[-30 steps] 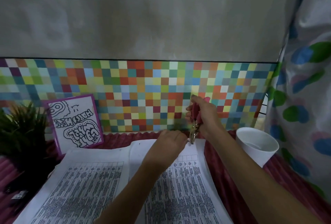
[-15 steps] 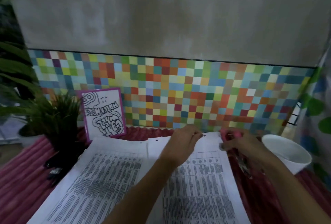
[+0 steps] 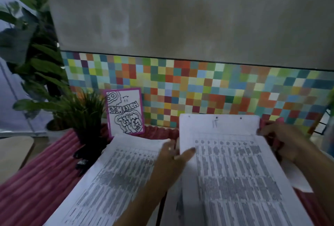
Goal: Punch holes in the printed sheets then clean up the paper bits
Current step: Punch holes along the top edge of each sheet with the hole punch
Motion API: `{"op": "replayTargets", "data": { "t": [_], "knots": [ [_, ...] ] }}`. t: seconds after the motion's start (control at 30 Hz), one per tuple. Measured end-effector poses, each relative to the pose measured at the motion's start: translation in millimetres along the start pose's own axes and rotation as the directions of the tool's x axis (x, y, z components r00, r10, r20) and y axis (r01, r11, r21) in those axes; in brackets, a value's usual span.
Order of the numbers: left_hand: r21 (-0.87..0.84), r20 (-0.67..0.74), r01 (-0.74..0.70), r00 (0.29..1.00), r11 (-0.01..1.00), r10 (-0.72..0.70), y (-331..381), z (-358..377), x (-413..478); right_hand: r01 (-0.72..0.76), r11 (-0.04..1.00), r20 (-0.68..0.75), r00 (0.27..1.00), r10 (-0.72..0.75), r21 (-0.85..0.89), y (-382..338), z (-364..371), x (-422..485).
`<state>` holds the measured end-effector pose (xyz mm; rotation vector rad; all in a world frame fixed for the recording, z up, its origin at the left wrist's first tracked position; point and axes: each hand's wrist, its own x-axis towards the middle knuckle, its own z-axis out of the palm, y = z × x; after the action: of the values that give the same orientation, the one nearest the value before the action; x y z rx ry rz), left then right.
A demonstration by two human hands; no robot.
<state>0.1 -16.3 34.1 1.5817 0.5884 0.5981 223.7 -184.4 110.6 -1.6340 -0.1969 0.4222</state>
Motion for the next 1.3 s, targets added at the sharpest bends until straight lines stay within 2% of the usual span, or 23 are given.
{"op": "replayTargets", "data": {
  "t": [0.1,0.23,0.33,0.43,0.5,0.57,0.67,0.77,0.9,0.97,1.1,1.2,1.3],
  "knots": [
    [-0.009,0.13,0.055,0.99,0.998,-0.053,-9,-16,-17,-0.046,0.999,0.034,0.998,0.046,-0.004,-6,12,-1],
    [0.064,-0.078,0.079,0.994,0.995,-0.074,12,-68,-3,-0.07,0.998,0.167,0.983,0.07,-0.006,-10,56,-7],
    [0.075,-0.138,0.079,0.988,0.994,-0.068,18,-129,4,-0.099,0.993,0.292,0.949,0.116,-0.072,0,106,-13],
    [0.265,-0.167,0.141,0.981,0.954,-0.098,11,-180,8,-0.094,0.979,0.372,0.915,0.156,-0.178,20,159,-15],
    [0.446,-0.19,0.214,0.972,0.869,-0.142,1,-203,13,-0.057,0.964,0.383,0.91,0.157,-0.262,34,189,-13],
    [0.535,-0.212,0.275,0.959,0.799,-0.189,-16,-218,16,-0.016,0.931,0.366,0.917,0.159,-0.364,42,211,-14],
    [0.658,-0.227,0.284,0.958,0.697,-0.177,-32,-222,15,0.061,0.867,0.337,0.933,0.126,-0.494,51,233,-12],
    [0.715,-0.223,0.25,0.967,0.652,-0.125,-38,-217,13,0.102,0.813,0.301,0.949,0.092,-0.573,58,244,-13],
    [0.819,-0.267,0.182,0.96,0.545,0.081,-45,-201,8,0.169,0.723,0.339,0.936,0.095,-0.67,66,248,-9],
    [0.863,-0.265,0.178,0.956,0.473,0.124,-49,-194,6,0.196,0.668,0.336,0.938,0.086,-0.718,64,246,-8],
    [0.917,-0.266,0.212,0.956,0.339,0.122,-56,-182,8,0.275,0.61,0.29,0.954,-0.077,-0.743,57,237,-1],
    [0.915,-0.277,0.233,0.956,0.331,0.094,-59,-178,13,0.303,0.608,0.315,0.945,-0.091,-0.733,55,233,2],
    [0.908,-0.279,0.228,0.955,0.352,0.102,-60,-177,19,0.3,0.624,0.388,0.922,0.005,-0.721,57,237,0]
  ]
}}
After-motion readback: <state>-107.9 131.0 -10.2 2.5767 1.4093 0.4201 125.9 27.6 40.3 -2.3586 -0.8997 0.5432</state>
